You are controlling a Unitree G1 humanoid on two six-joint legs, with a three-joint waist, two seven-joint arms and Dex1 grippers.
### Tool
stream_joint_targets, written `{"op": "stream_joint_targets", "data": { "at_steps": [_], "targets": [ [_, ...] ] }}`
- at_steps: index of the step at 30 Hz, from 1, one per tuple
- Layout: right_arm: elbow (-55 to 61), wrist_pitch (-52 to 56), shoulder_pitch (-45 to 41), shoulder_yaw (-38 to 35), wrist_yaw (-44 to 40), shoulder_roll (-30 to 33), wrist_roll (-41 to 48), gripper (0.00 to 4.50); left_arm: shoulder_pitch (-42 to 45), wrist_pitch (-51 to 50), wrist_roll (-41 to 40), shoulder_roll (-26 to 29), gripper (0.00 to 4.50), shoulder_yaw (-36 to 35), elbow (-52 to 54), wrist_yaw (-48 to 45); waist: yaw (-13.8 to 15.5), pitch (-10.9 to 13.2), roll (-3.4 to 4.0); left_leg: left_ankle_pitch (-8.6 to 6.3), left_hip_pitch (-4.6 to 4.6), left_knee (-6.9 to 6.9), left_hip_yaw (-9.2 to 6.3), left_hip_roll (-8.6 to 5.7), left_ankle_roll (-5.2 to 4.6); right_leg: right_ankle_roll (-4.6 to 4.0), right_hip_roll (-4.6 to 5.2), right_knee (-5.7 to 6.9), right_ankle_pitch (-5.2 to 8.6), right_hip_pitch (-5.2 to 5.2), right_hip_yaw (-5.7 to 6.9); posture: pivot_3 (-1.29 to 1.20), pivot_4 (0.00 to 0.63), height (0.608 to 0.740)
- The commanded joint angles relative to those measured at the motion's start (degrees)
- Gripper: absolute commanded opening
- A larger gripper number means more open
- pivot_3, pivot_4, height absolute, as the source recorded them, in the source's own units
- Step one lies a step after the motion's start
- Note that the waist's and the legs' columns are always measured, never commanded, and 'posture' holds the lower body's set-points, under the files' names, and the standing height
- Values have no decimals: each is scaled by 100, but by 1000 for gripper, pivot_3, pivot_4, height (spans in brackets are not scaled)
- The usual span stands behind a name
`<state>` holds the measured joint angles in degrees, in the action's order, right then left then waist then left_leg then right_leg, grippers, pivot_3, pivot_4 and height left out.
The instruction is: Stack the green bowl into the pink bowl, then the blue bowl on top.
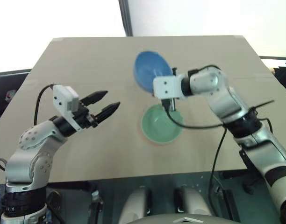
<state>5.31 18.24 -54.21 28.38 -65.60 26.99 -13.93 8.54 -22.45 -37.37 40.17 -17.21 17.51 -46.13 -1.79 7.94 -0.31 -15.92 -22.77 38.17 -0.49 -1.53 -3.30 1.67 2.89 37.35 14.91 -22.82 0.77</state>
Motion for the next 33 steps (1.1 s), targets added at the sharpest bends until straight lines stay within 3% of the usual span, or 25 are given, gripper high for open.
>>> {"op": "stream_joint_targets", "data": {
  "at_steps": [1, 4, 7, 8, 9, 10, 13, 22, 24, 28, 33],
  "targets": [
    [1098, 116, 274, -4, -443, 411, 116, 19, 458, 221, 144, 147, 3290, 171, -380, -383, 5, 0, 0, 0, 1, 2, 0, 0, 0, 0, 0, 1, 0, 0, 0, 0, 150, 740],
    [1795, 110, 667, 128, -883, 902, 232, 19, 972, 346, 295, 202, 3290, 398, -867, -739, 124, -7, -12, 0, 5, 7, -7, 0, -1, -1, 1, 1, 1, 6, 7, 0, 150, 740],
    [2227, 199, 851, 60, -1066, 1165, 349, 888, 1364, 463, 417, 187, 3290, 529, -1262, -972, 115, -5, -12, -1, 2, 8, -5, -3, -3, -1, 5, -4, 0, 7, 6, 0, 150, 740],
    [2385, 271, 905, 22, -1139, 1252, 411, 1287, 1455, 494, 452, 169, 3290, 567, -1359, -1042, 98, -5, -12, -1, 1, 10, -5, -3, -3, 0, 5, -5, 0, 7, 6, 0, 150, 740],
    [2512, 341, 931, -14, -1184, 1307, 472, 2042, 1516, 525, 486, 147, 3290, 610, -1439, -1105, 88, -5, -13, -1, 1, 9, -4, -3, -4, 0, 5, -5, 0, 7, 4, 0, 150, 740],
    [2602, 398, 941, -32, -1203, 1353, 521, 2190, 1560, 554, 514, 129, 3290, 639, -1502, -1156, 94, -5, -12, -1, 2, 7, -4, 1, -4, -1, 2, -7, 1, 8, 4, 0, 150, 740],
    [2713, 768, 829, -243, -1077, 1354, 646, 3329, 1594, 589, 558, 59, 3290, 712, -1551, -1240, 105, -4, -13, -1, 1, 7, -4, 4, -4, -1, 0, -6, 1, 8, 5, 0, 150, 740],
    [3165, 2960, 999, -2088, -1125, 1711, 2735, 3329, 1350, 519, 662, -59, 3290, 641, -1288, -1083, 147, -4, -17, -6, -2, 10, -6, 3, -12, -1, 8, -18, 0, 14, 6, 0, 150, 740],
    [3277, 3386, 1373, -2699, -802, 1543, 3255, 3329, 1119, 441, 733, -59, 3290, 626, -1071, -898, 145, -7, -22, -8, -3, 3, -5, 4, -15, -1, 9, -27, 0, 16, 6, 0, 150, 740],
    [3535, 3377, 2377, -3201, 245, 1296, 3194, 3329, 473, 305, 791, 14, 3290, 599, -444, -670, 136, -8, -23, -10, -7, -8, -2, 4, -19, 0, 10, -39, 0, 16, 4, 0, 150, 740],
    [3638, 3169, 3655, -4095, 791, 1110, 3538, 3329, -119, 17, 579, -20, 3290, 373, 93, -439, 174, -6, -18, -10, -7, -9, -1, 4, -19, 0, 13, -42, 0, 17, 4, 0, 150, 740]
  ]
}}
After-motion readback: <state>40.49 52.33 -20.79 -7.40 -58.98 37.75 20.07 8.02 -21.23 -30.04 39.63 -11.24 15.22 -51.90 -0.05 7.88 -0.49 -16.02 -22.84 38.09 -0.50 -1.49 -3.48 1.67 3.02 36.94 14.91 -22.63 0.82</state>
